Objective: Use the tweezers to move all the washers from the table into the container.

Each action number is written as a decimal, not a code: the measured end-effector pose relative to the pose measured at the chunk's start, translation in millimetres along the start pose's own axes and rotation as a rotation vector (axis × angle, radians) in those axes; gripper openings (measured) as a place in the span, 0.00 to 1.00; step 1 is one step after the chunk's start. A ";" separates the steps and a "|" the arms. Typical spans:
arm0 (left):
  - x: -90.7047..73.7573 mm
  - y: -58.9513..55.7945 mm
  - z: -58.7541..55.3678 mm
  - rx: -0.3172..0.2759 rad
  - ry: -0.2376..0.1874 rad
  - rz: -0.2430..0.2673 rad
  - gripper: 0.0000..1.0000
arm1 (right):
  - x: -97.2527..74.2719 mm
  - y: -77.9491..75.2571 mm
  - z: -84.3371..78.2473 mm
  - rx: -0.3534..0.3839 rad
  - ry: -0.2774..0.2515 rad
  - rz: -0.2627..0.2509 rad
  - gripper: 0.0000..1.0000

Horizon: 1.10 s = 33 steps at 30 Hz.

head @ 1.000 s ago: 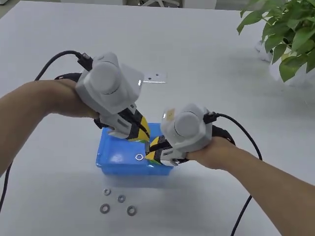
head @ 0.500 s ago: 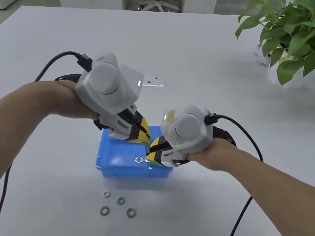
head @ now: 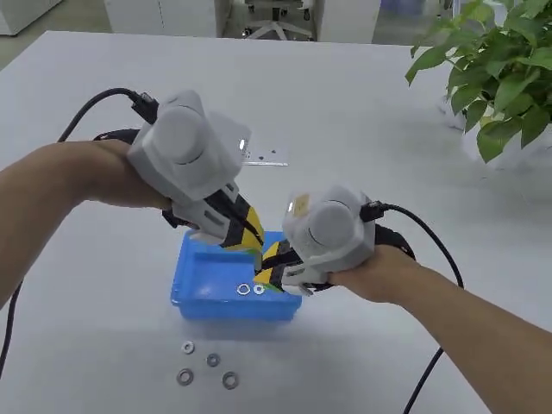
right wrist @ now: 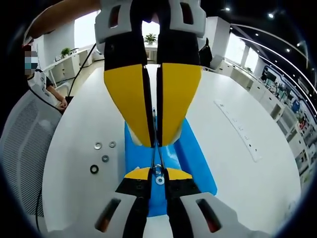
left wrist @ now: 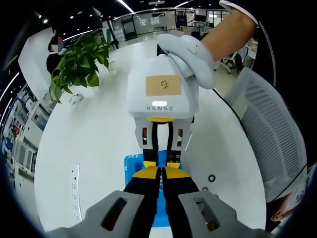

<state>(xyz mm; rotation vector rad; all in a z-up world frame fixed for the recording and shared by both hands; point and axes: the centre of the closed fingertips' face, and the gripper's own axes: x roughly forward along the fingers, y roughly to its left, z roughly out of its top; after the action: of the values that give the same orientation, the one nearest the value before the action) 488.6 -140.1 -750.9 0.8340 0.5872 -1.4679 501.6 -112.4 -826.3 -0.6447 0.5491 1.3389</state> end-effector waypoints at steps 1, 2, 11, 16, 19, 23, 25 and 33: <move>-1.1 -0.7 0.8 -0.002 0.000 0.000 0.06 | -1.0 0.7 1.0 -0.001 -0.001 -0.001 0.12; -2.6 -1.9 1.9 -0.005 -0.001 0.000 0.06 | -2.0 1.4 2.3 -0.003 -0.003 -0.002 0.12; -16.2 -9.6 12.5 0.005 0.005 0.010 0.06 | -14.1 8.7 16.5 -0.018 -0.024 -0.018 0.12; -21.2 -16.5 15.8 0.010 0.009 0.016 0.06 | -19.4 15.4 20.2 -0.024 -0.029 -0.022 0.12; -23.2 -21.4 16.1 0.010 0.011 0.017 0.06 | -21.3 20.5 20.7 -0.027 -0.029 -0.021 0.12; -24.4 -28.9 17.4 0.012 0.013 0.017 0.06 | -23.2 28.1 22.0 -0.034 -0.026 -0.019 0.12; -24.6 -33.1 18.3 0.015 0.013 0.016 0.06 | -23.5 31.7 22.3 -0.038 -0.025 -0.019 0.12; -24.8 -49.2 17.0 0.014 0.010 0.004 0.05 | -22.4 48.8 21.9 -0.038 -0.028 -0.007 0.12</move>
<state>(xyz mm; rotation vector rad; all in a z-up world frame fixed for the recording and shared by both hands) 436.3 -134.1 -727.4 0.8537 0.5830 -1.4670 449.9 -107.4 -800.5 -0.6575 0.4987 1.3527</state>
